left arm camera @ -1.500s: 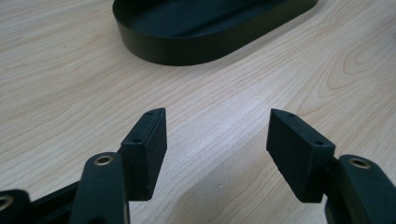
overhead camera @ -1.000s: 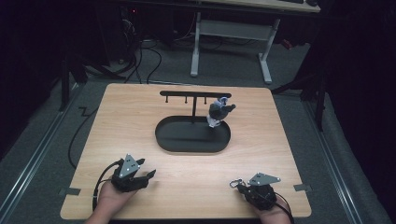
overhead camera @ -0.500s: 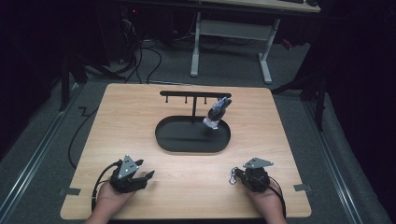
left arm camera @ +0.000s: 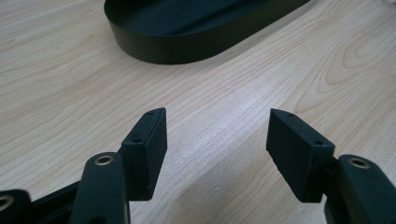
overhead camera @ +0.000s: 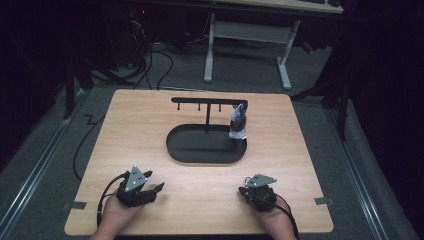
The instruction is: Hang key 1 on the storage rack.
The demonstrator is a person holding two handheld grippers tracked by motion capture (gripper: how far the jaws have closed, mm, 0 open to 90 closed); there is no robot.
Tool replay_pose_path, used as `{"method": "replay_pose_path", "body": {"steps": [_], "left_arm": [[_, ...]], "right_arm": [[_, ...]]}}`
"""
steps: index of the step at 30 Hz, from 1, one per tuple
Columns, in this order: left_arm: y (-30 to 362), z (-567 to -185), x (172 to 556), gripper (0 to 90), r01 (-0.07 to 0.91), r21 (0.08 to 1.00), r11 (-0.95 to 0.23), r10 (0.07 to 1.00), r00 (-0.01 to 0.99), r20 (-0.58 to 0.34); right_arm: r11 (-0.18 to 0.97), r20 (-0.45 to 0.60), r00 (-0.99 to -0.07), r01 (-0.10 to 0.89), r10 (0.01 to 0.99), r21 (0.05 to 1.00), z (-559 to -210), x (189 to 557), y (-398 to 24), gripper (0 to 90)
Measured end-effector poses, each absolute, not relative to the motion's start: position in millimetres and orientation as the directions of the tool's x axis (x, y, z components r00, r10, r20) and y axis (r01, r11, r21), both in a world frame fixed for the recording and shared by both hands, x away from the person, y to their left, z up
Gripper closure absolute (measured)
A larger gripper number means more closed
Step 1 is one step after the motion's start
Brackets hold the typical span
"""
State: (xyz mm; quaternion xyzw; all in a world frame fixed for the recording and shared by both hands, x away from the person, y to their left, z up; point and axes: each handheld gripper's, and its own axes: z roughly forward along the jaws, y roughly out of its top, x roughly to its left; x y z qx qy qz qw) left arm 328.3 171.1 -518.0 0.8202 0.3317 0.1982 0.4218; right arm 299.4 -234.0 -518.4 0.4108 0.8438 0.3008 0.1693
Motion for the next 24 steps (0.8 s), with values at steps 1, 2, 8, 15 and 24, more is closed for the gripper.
{"method": "replay_pose_path", "body": {"steps": [1, 2, 8, 15, 24], "left_arm": [[171, -518, 329, 39.1, 0.379, 0.823, -0.423, 0.712, 0.701, 0.043], [171, -518, 330, 39.1, 0.38, 0.823, -0.423, 0.711, 0.702, 0.042], [165, -519, 330, 39.1, 0.37, 0.818, -0.44, 0.699, 0.713, 0.053], [163, -519, 330, 39.1, 0.37, 0.817, -0.442, 0.697, 0.715, 0.054], [167, -518, 330, 39.1, 0.373, 0.82, -0.434, 0.697, 0.715, 0.044]], "right_arm": [[0.474, -0.041, -0.593, 0.597, 0.804, 0.647, -518, 298, -239, 90.0], [0.463, -0.039, -0.581, 0.605, 0.813, 0.648, -518, 297, -245, 90.0], [0.382, 0.043, -0.541, 0.646, 0.84, 0.661, -518, 293, -271, 88.0], [0.356, 0.052, -0.521, 0.65, 0.852, 0.671, -513, 290, -279, 82.8], [0.462, -0.008, -0.557, 0.68, 0.83, 0.57, -496, 298, -269, 69.8]]}}
